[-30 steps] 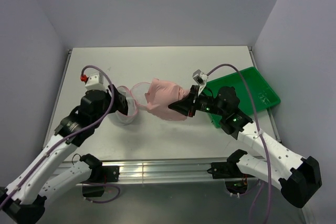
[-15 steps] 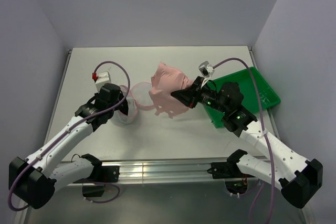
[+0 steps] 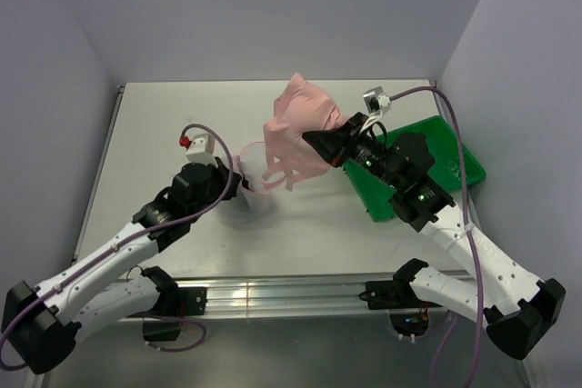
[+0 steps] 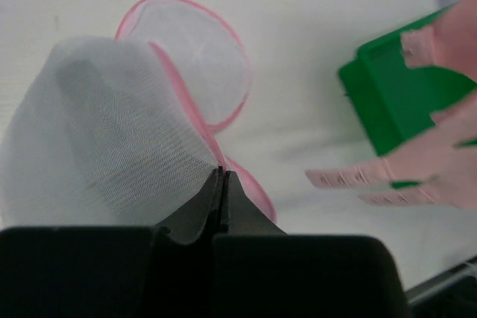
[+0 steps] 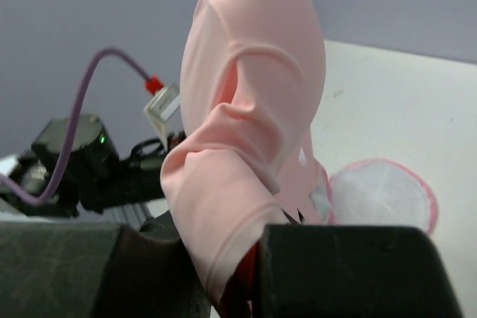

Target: Place the bra in the laundry bag and zip it closed

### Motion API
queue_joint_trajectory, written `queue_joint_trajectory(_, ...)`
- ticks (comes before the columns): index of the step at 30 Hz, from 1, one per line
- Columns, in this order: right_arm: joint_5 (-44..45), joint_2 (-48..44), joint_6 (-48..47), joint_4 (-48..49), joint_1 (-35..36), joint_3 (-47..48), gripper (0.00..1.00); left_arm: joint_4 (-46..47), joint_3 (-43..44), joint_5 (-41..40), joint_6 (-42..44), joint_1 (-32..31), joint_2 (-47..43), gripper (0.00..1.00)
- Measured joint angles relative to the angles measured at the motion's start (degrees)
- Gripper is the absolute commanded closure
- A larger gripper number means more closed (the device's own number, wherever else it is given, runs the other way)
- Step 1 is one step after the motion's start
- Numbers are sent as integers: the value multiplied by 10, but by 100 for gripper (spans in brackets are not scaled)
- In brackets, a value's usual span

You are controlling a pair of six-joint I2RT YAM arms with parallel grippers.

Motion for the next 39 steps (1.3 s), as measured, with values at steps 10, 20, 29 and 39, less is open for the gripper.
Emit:
queue_joint_trajectory(10, 98, 103, 75, 114, 35, 17, 100, 87, -142, 31, -66, -2, -167, 100)
queue_joint_trajectory(20, 203, 256, 154, 252, 165, -59, 100, 69, -210, -4, -99, -2, -266, 100)
queue_joint_trajectory(29, 209, 238, 212, 312, 212, -185, 100, 49, -223, -33, -109, -2, -286, 100)
queue_joint_trajectory(39, 97, 297, 203, 274, 217, -146, 100, 72, -224, -21, -93, -2, -287, 100)
